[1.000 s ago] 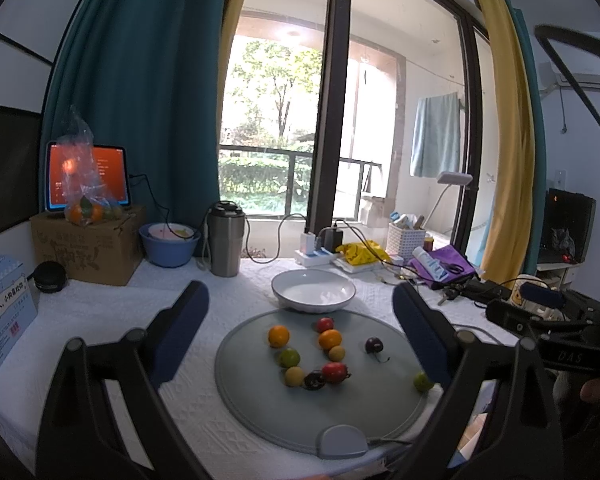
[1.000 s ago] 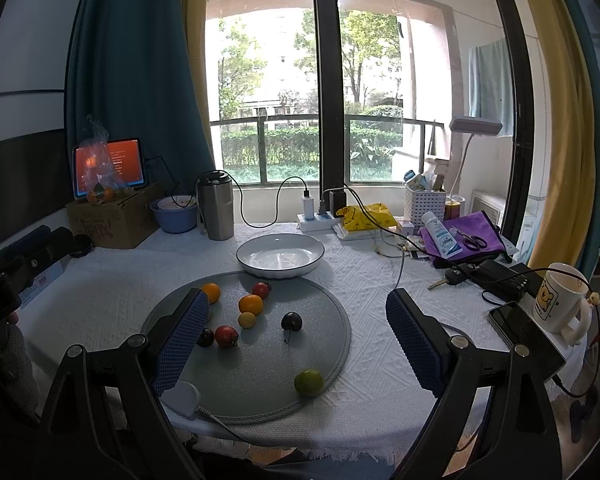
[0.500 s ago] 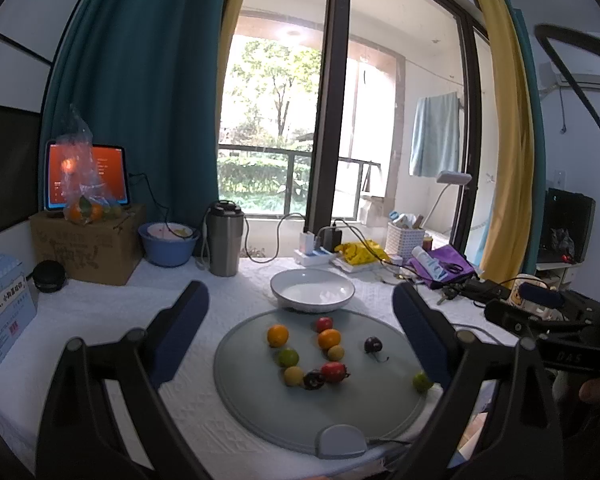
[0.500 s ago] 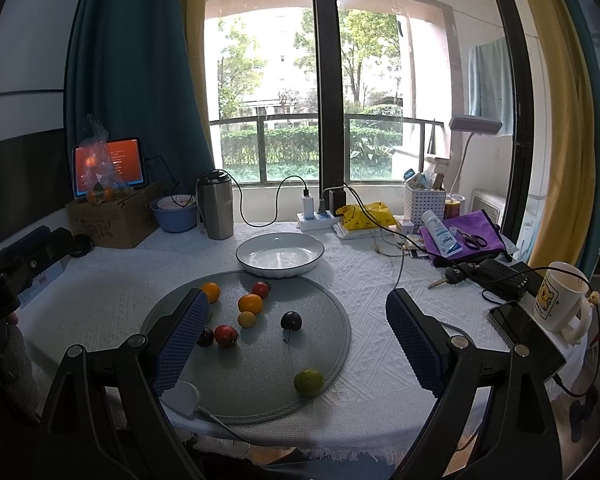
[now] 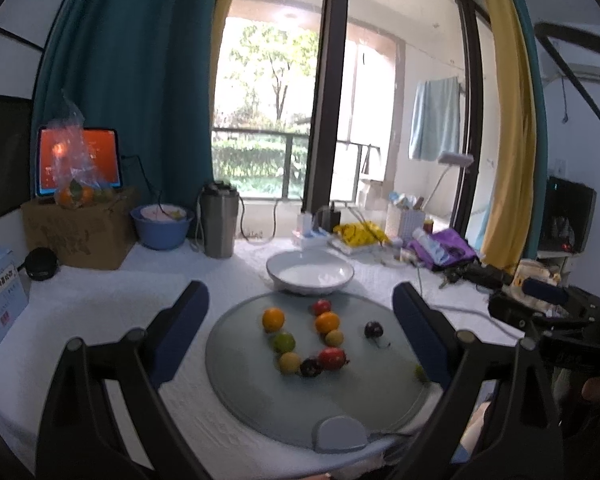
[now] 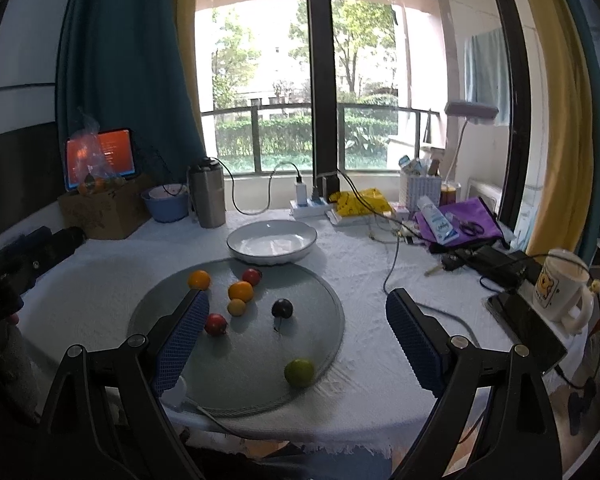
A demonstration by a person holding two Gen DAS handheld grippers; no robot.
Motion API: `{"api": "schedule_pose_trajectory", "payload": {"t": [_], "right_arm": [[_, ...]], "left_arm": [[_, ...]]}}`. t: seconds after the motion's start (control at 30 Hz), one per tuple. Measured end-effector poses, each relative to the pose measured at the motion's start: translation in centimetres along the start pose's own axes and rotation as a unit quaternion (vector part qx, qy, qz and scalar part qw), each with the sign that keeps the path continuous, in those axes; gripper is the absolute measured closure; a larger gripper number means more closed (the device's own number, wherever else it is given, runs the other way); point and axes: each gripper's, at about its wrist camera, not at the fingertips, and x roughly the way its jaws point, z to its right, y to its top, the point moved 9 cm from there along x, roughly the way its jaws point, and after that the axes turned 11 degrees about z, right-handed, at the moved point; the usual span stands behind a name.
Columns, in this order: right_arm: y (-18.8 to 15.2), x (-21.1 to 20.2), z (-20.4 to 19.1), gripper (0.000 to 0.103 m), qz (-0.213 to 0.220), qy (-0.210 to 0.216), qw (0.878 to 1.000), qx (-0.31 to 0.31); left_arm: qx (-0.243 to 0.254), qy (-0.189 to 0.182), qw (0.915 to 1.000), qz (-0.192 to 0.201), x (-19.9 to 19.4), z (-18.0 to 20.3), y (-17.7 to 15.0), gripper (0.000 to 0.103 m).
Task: Organize fruits
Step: 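Grasp the green lime with the right gripper while the left gripper grasps the brown kiwi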
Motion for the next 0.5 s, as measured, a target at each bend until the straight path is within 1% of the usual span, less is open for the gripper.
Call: {"api": "schedule_pose_trajectory", "payload": {"t": [0.13,0.23,0.3,0.37,0.43,0.5], "right_arm": [[-1.9,1.5,0.7,0.010,-0.029,-0.001,1.000,0.005],[-3.4,2.7,1.1,0.010,-0.052,-0.002,0.999,0.007],[-4.7,3.5,1.4,0.013,-0.069,-0.002,0.998,0.011],[-5.8,4.4,1.7,0.018,-0.085,-0.001,0.996,0.013],[-7.0,5.2,1.9,0.020,-0.103,0.003,0.995,0.017],[-8.1,6.0,1.9,0.026,-0.122,0.010,0.992,0.023]], "left_arm": [[-0.001,0.003,0.9993,-0.038,1.6,-0.1,-2.2,0.009],[-0.004,0.008,0.9972,-0.074,3.1,-0.1,-4.1,0.010],[0.000,0.010,0.9956,-0.093,4.0,0.0,-5.2,0.010],[0.003,0.013,0.9937,-0.111,4.9,-0.1,-6.4,0.010],[0.004,0.012,0.9908,-0.135,5.7,0.0,-7.7,0.010],[0.005,0.012,0.9881,-0.153,6.4,-0.1,-8.8,0.010]]}}
